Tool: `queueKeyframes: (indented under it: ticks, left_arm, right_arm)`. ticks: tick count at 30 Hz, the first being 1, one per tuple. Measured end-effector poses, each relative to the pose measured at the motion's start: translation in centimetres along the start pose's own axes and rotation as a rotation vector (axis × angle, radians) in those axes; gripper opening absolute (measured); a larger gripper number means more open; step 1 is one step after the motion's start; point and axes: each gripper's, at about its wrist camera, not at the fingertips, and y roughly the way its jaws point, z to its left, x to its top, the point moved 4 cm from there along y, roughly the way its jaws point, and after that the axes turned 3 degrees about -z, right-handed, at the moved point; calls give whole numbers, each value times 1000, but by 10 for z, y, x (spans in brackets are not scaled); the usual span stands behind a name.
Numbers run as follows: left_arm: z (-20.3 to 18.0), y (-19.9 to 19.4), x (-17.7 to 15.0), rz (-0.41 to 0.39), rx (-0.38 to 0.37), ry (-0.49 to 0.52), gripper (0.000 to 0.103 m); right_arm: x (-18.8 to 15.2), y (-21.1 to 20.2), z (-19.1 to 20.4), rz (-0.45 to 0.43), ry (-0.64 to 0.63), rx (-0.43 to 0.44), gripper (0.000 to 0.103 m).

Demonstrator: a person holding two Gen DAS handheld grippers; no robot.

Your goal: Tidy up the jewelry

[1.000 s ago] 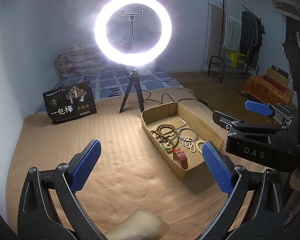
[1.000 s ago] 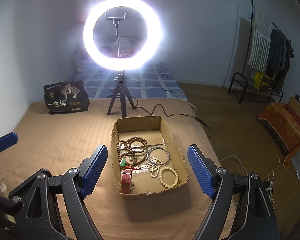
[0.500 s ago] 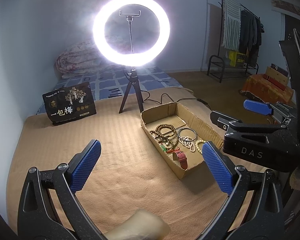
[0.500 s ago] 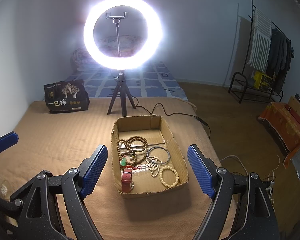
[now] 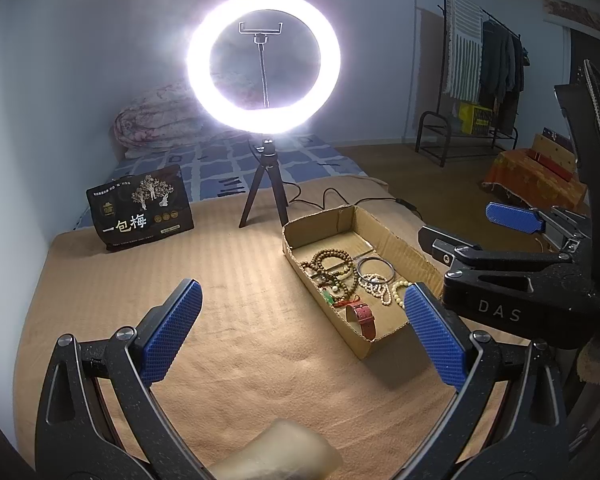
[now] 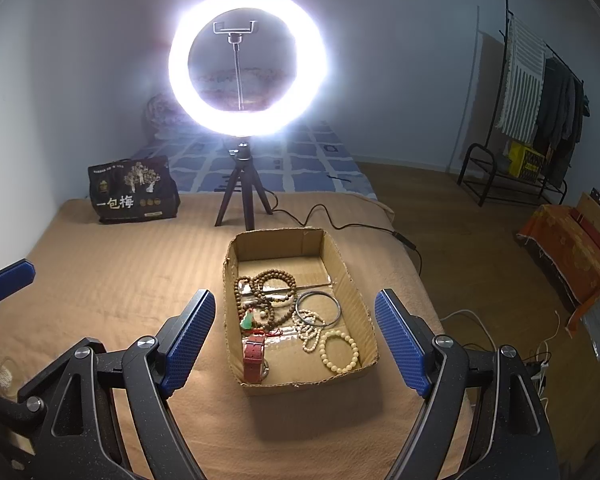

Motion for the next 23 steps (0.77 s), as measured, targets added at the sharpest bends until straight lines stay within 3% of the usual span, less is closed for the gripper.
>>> queueKeyframes:
  ticks: [23]
  left_arm:
    - [7, 0, 0, -27, 31, 16, 103]
  right_arm:
    - [-4, -1, -1, 11, -5, 5, 82]
